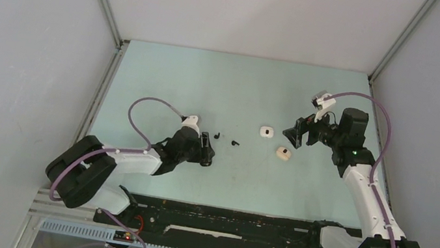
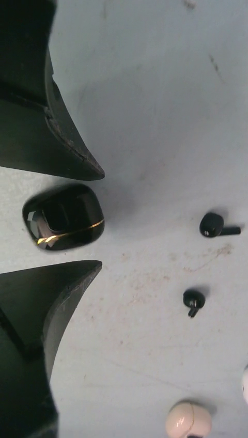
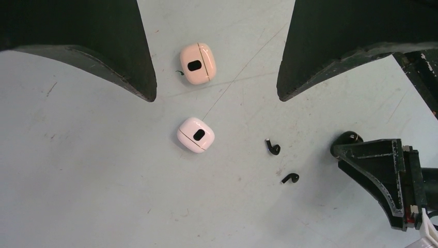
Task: Insert the wireless bluetooth earbuds into the charging case
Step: Pick up the charging case from the center of the board.
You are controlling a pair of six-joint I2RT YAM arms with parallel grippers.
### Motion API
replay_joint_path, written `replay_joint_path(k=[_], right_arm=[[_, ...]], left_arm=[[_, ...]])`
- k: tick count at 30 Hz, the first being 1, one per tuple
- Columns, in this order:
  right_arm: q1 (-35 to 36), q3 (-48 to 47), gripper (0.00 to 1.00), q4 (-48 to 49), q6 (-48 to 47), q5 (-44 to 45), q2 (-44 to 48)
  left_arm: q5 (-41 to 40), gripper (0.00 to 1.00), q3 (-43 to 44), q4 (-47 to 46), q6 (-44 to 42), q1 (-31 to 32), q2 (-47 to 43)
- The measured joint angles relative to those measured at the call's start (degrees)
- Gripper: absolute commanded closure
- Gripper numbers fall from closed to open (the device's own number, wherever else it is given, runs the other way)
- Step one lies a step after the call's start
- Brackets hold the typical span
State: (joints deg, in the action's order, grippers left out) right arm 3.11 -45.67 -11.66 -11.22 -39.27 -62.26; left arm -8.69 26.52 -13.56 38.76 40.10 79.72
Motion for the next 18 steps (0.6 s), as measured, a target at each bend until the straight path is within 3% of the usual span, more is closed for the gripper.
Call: replay_joint_path(k=[6,18], right_arm=[[-0.2,0.0,0.11,-0.2,0.0,-0.4,0.0],[-0.2,0.0,0.11,-0.2,0.0,-1.1,-0.2]], left_arm=[[3.3,0.34,-3.6,-3.3,3.2,1.6,-2.5],[4.0,0.34,-4.7,0.6,6.5,4.5,-5.9]])
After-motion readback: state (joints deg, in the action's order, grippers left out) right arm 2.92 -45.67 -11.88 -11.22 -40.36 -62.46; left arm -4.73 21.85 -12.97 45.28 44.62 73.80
